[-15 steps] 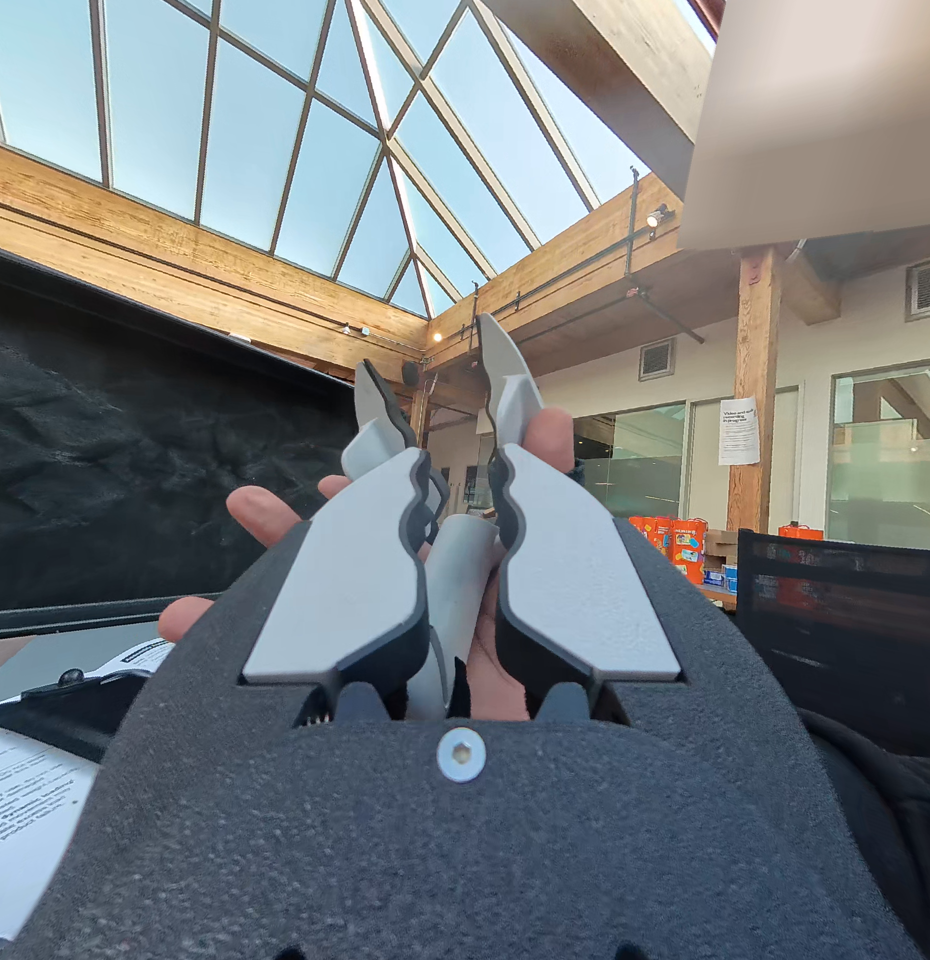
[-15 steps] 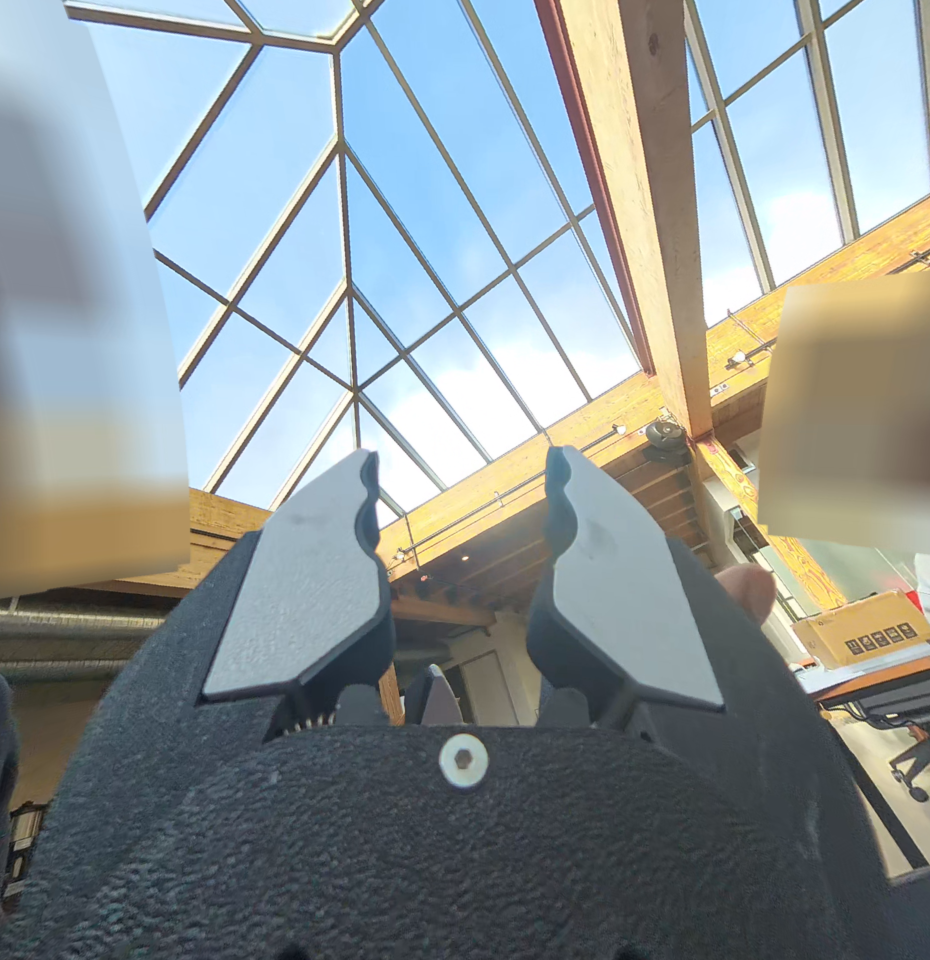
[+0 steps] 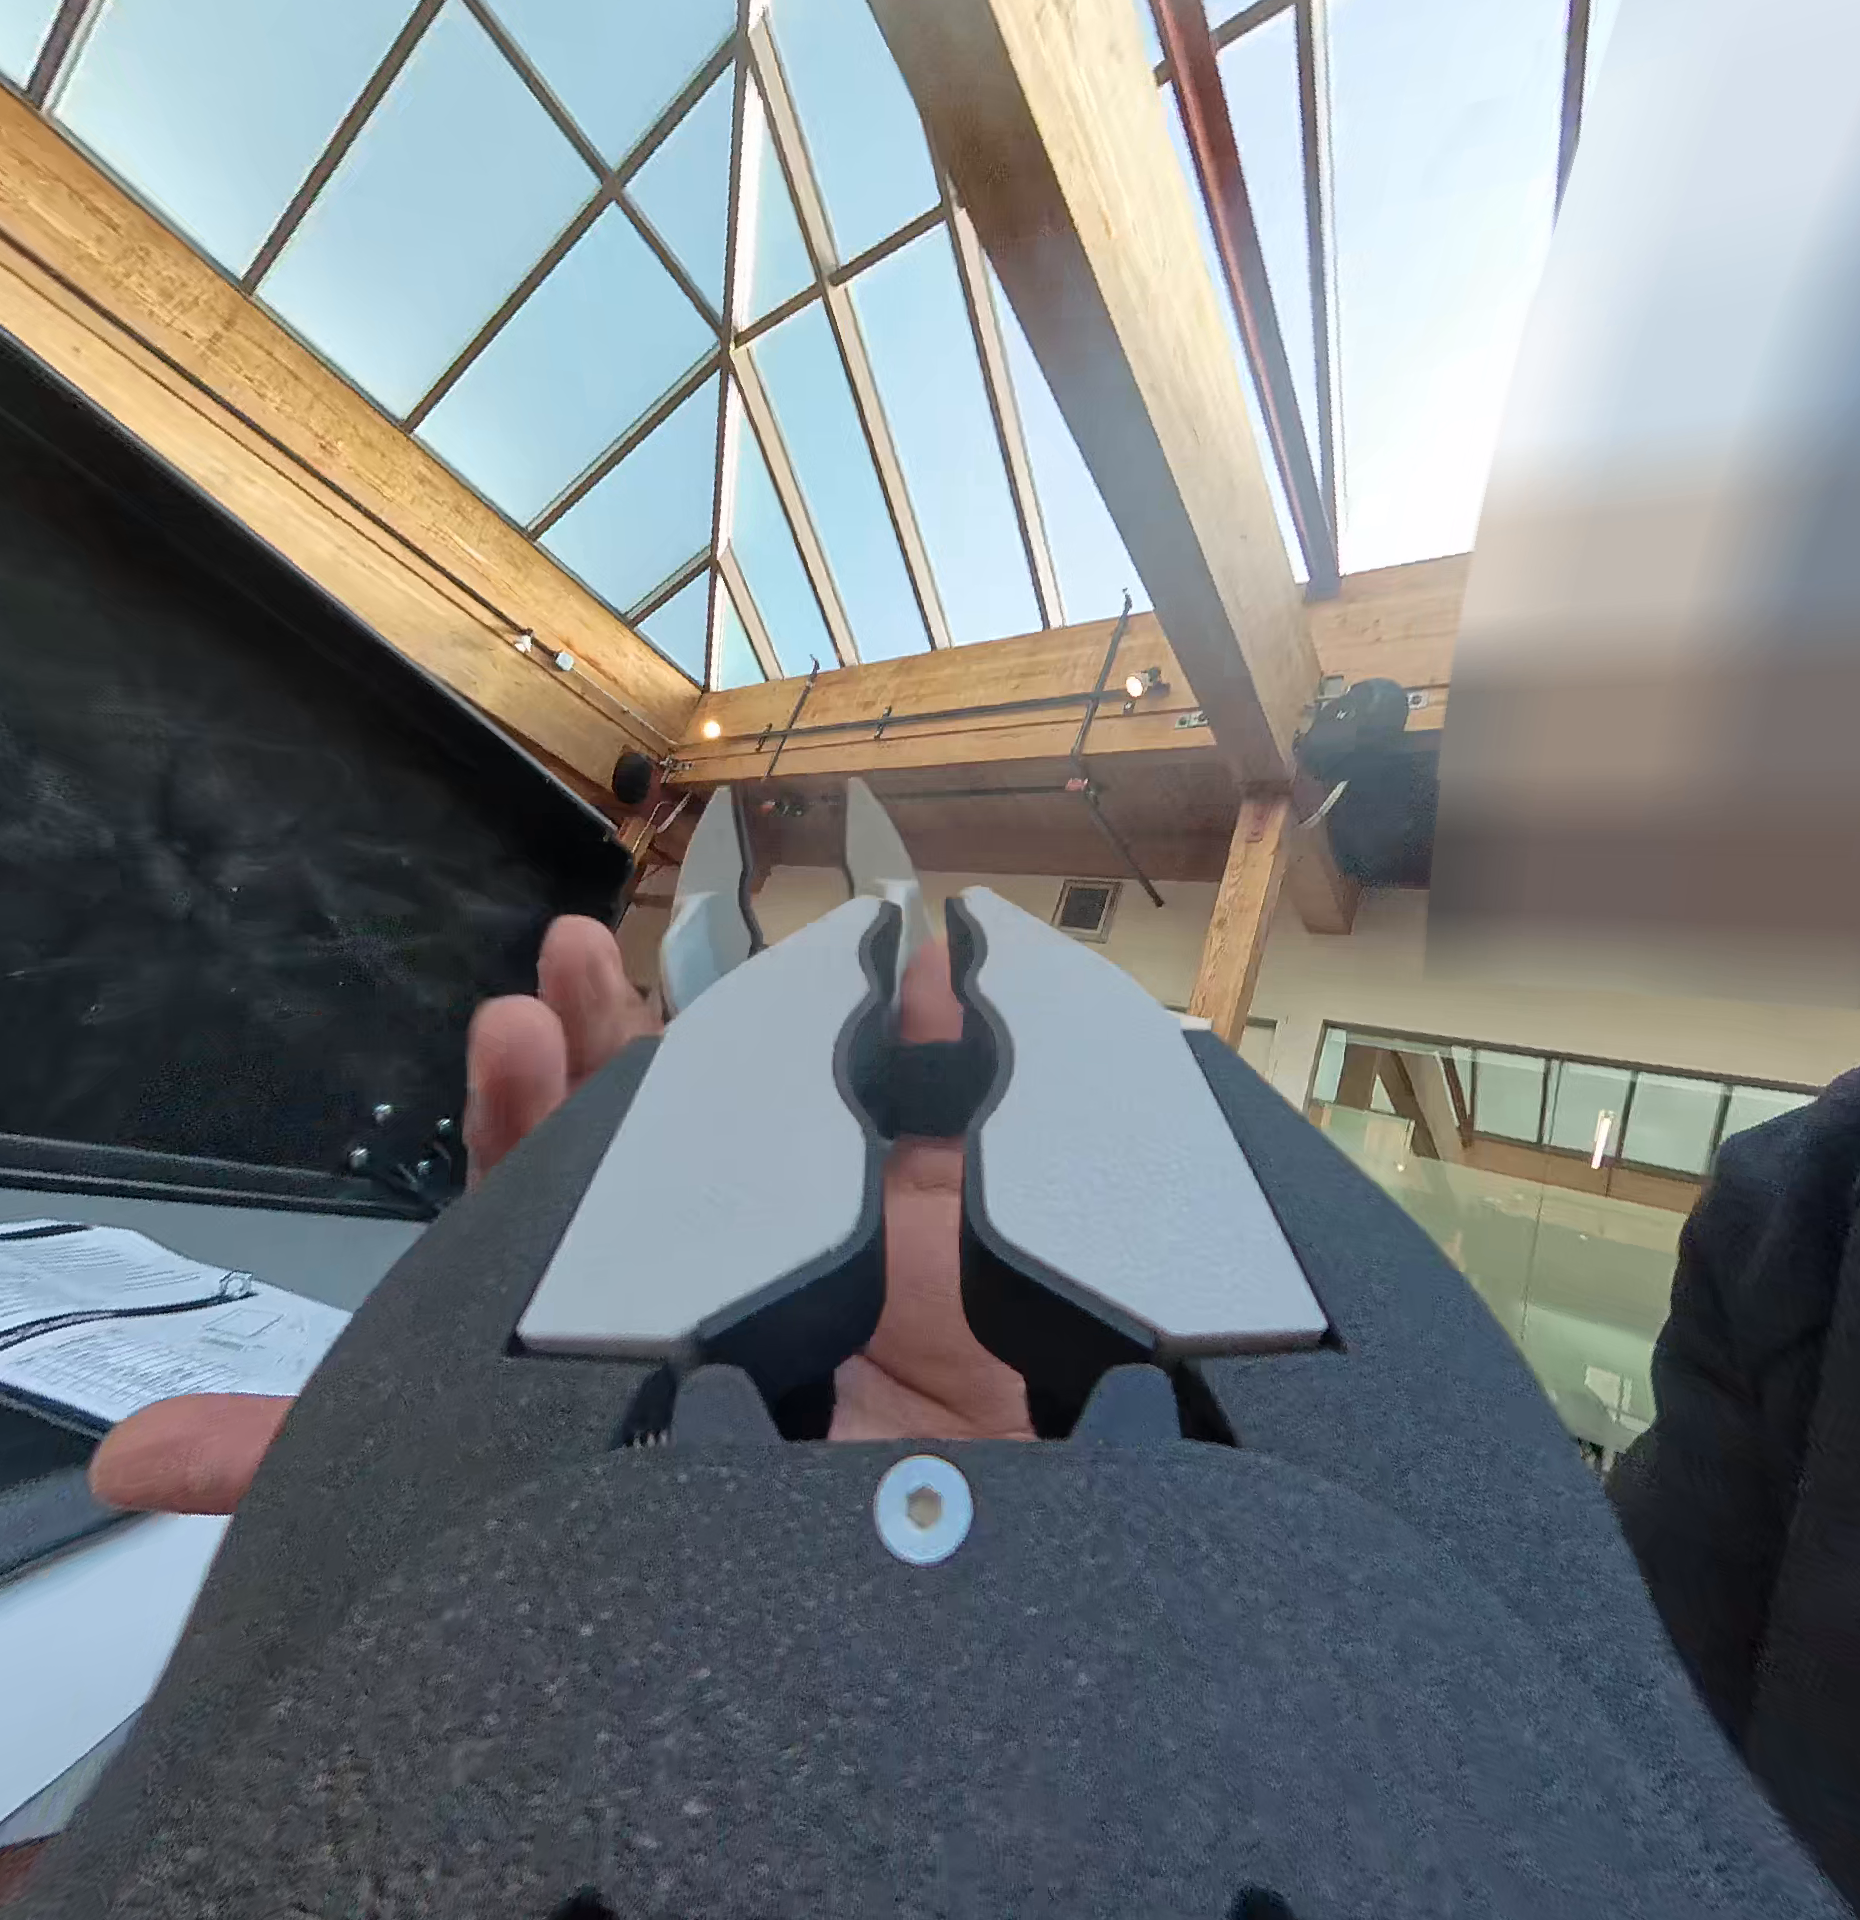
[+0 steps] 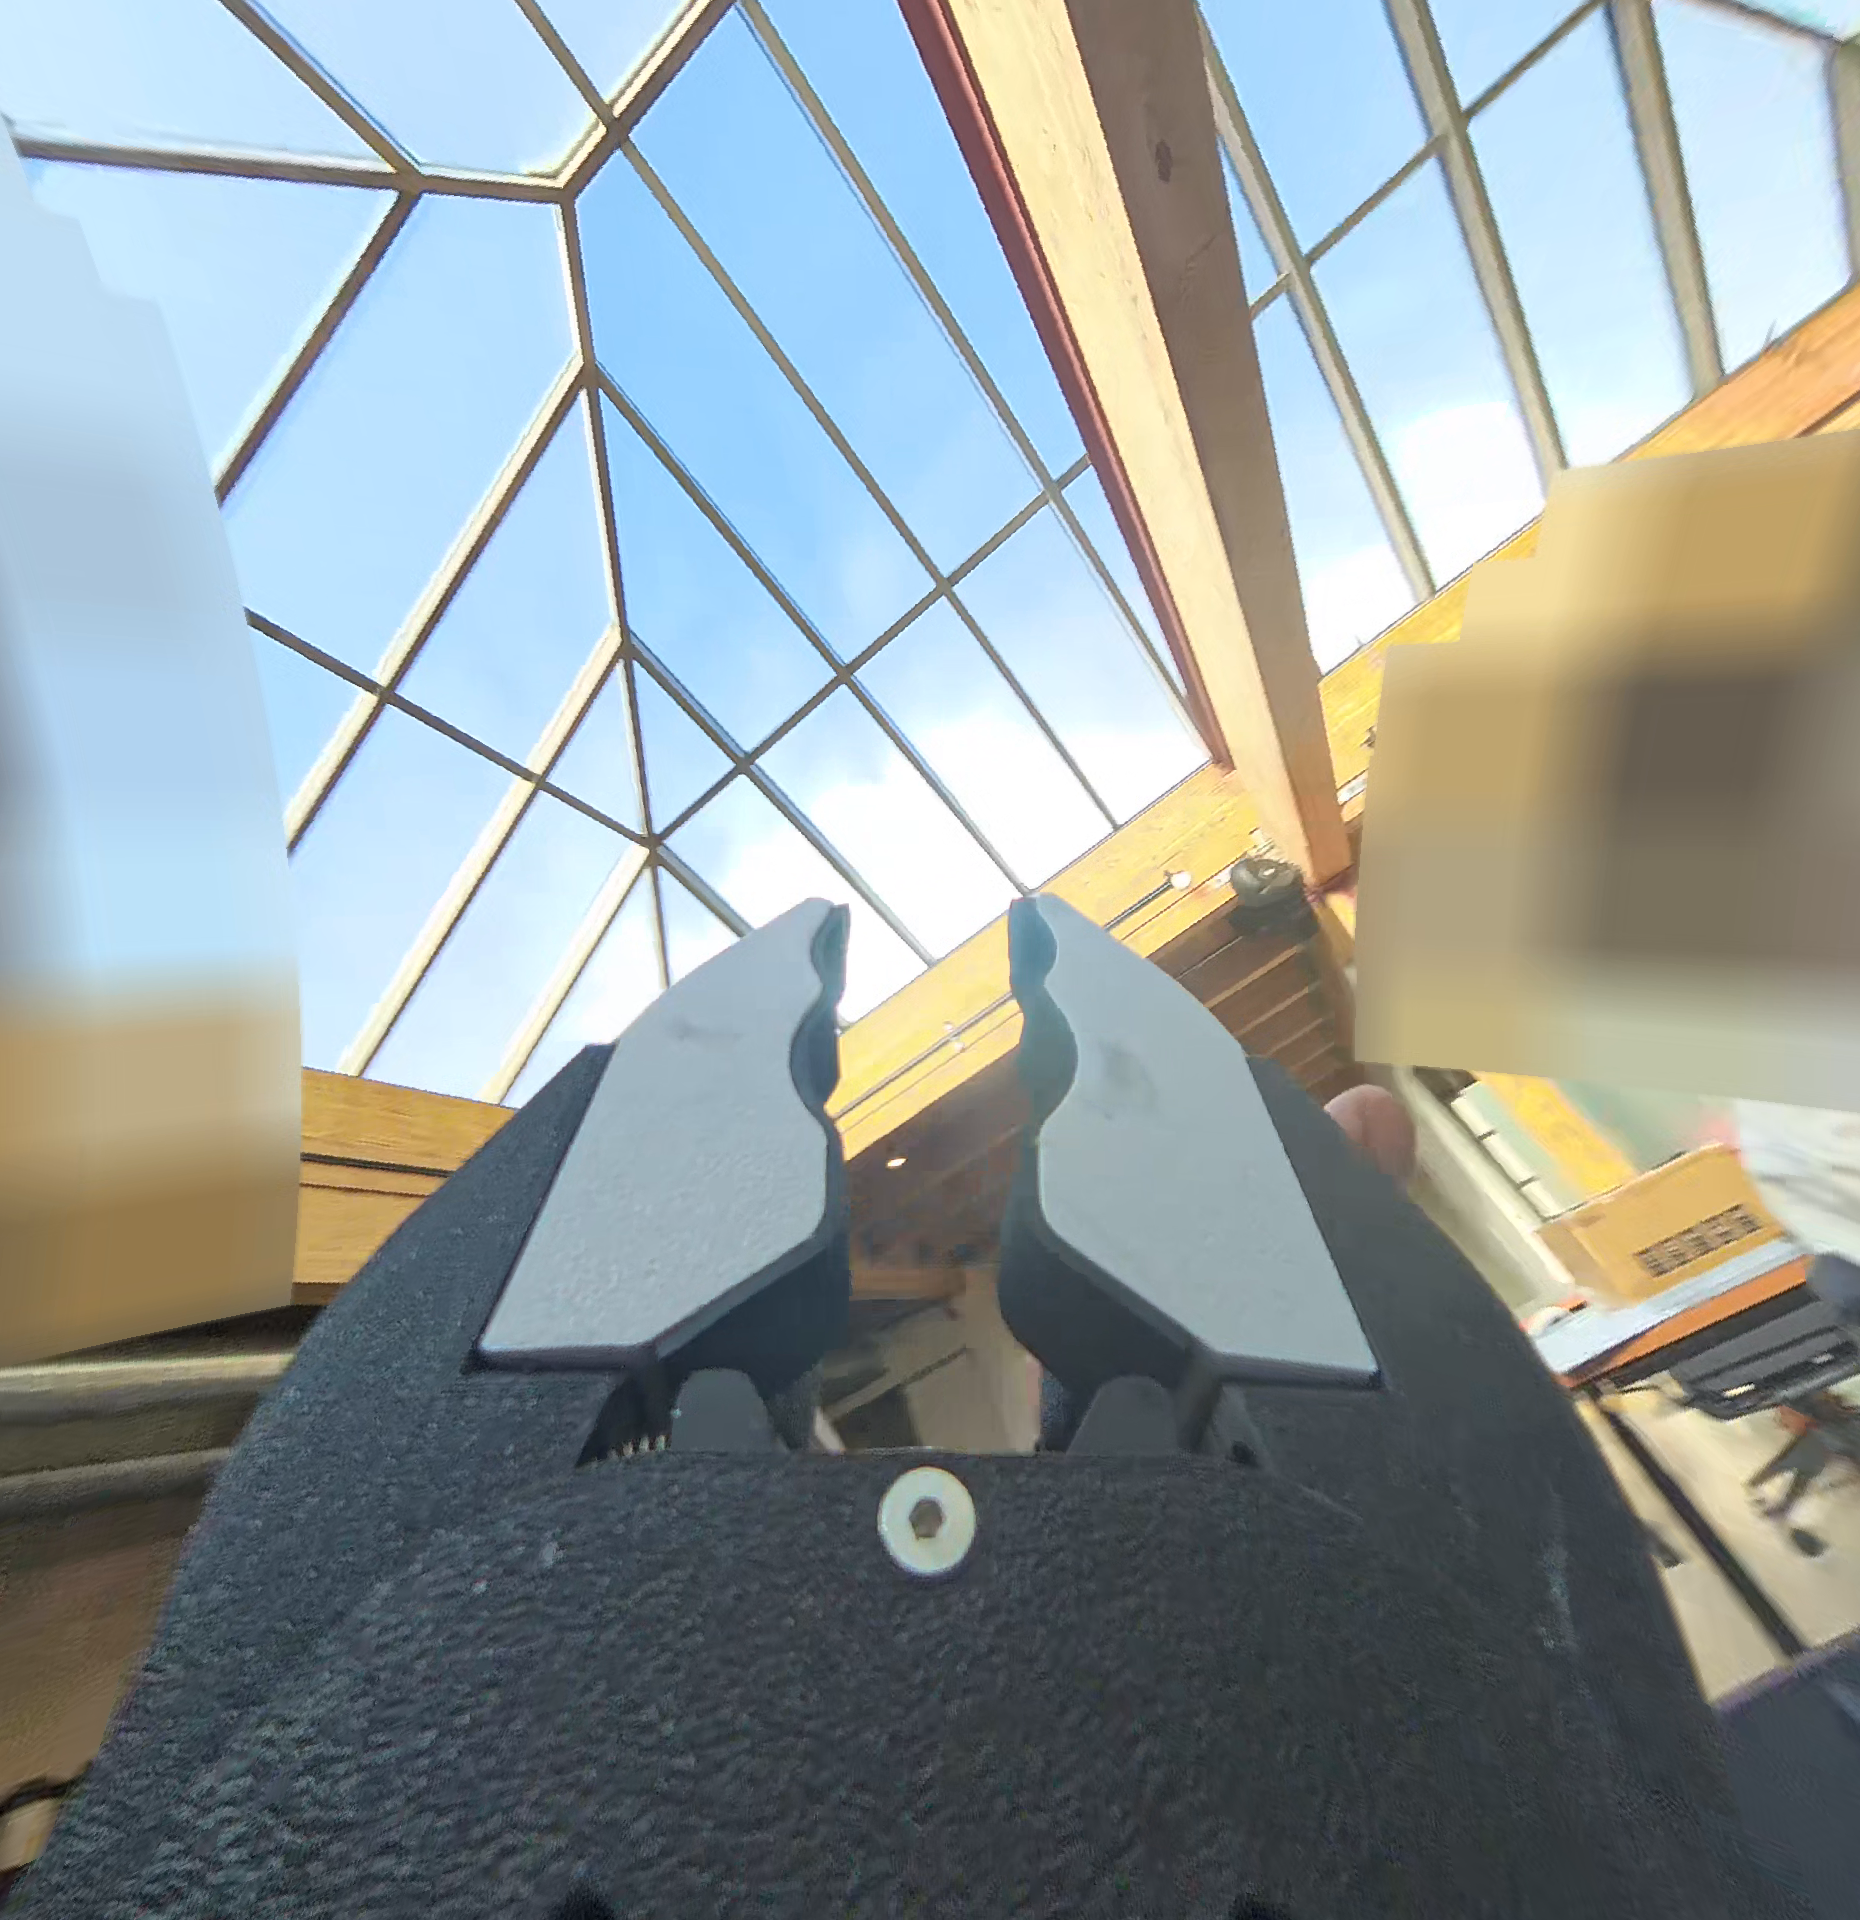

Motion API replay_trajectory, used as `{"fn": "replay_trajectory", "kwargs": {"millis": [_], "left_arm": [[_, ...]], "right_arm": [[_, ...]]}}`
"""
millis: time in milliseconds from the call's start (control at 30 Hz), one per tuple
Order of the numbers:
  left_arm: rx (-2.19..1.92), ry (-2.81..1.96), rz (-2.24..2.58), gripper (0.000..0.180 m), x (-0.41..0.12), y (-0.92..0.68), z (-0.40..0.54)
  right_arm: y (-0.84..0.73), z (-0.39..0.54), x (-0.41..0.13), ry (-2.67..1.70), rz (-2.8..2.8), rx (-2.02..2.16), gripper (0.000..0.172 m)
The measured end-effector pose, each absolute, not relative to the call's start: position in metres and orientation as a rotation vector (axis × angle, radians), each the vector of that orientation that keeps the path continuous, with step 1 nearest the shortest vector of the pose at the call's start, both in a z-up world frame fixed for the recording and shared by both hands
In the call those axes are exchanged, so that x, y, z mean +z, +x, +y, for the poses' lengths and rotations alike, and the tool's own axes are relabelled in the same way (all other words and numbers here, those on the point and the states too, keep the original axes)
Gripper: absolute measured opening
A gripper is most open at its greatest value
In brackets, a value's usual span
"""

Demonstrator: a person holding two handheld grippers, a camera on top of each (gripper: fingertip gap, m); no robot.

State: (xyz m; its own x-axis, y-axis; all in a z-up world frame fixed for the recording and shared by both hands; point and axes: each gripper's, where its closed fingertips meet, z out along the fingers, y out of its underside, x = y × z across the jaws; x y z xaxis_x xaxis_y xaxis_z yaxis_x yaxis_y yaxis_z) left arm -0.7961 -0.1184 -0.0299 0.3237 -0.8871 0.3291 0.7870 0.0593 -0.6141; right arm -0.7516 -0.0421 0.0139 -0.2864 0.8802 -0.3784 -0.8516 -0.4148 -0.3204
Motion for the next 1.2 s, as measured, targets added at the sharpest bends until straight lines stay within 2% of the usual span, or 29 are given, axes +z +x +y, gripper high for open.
{"fn": "replay_trajectory", "kwargs": {"millis": [167,233,467,633,933,1200], "left_arm": [[-1.226,-0.684,-0.096,0.007,-0.027,-0.852,-0.108],[-1.287,-0.556,-0.193,0.000,-0.022,-0.882,-0.111],[-1.405,-0.316,-0.344,0.000,-0.018,-0.923,-0.108],[-1.479,-0.356,-0.299,0.000,-0.017,-0.915,-0.106],[-1.391,-0.458,-0.114,0.005,-0.011,-0.889,-0.129],[-1.316,-0.488,-0.009,0.010,-0.008,-0.896,-0.164]], "right_arm": [[-0.756,-0.056,0.001,-0.714,-0.368,1.597,0.009],[-0.766,-0.071,-0.009,-0.749,-0.499,1.591,0.009],[-0.823,-0.151,-0.057,-0.850,-0.917,1.797,0.014],[-0.825,-0.154,-0.062,-0.859,-0.939,1.836,0.014],[-0.831,-0.153,-0.099,-0.932,-0.783,1.953,0.018],[-0.848,-0.178,-0.106,-0.871,-0.686,2.036,0.019]]}}
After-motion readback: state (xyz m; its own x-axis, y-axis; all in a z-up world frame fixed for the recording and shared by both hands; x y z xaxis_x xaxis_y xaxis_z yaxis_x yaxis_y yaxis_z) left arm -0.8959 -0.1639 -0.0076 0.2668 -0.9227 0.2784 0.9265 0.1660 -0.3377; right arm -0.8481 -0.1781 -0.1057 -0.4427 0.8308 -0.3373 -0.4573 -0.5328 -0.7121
